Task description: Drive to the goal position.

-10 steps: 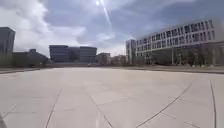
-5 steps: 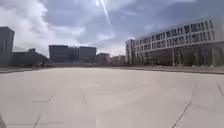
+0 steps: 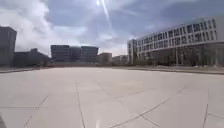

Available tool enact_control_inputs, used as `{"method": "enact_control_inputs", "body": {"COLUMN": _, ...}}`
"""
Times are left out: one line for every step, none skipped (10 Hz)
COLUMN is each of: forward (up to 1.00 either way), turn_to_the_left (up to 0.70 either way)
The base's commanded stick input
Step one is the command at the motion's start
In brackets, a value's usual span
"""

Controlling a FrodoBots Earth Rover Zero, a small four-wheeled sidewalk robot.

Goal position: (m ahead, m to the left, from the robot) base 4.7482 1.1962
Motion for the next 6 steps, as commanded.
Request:
{"method": "enact_control_inputs", "body": {"forward": 0.7, "turn_to_the_left": 0.13}}
{"method": "enact_control_inputs", "body": {"forward": 0.7, "turn_to_the_left": 0.13}}
{"method": "enact_control_inputs", "body": {"forward": 0.7, "turn_to_the_left": 0.13}}
{"method": "enact_control_inputs", "body": {"forward": 0.7, "turn_to_the_left": 0.13}}
{"method": "enact_control_inputs", "body": {"forward": 0.7, "turn_to_the_left": 0.13}}
{"method": "enact_control_inputs", "body": {"forward": 0.7, "turn_to_the_left": 0.13}}
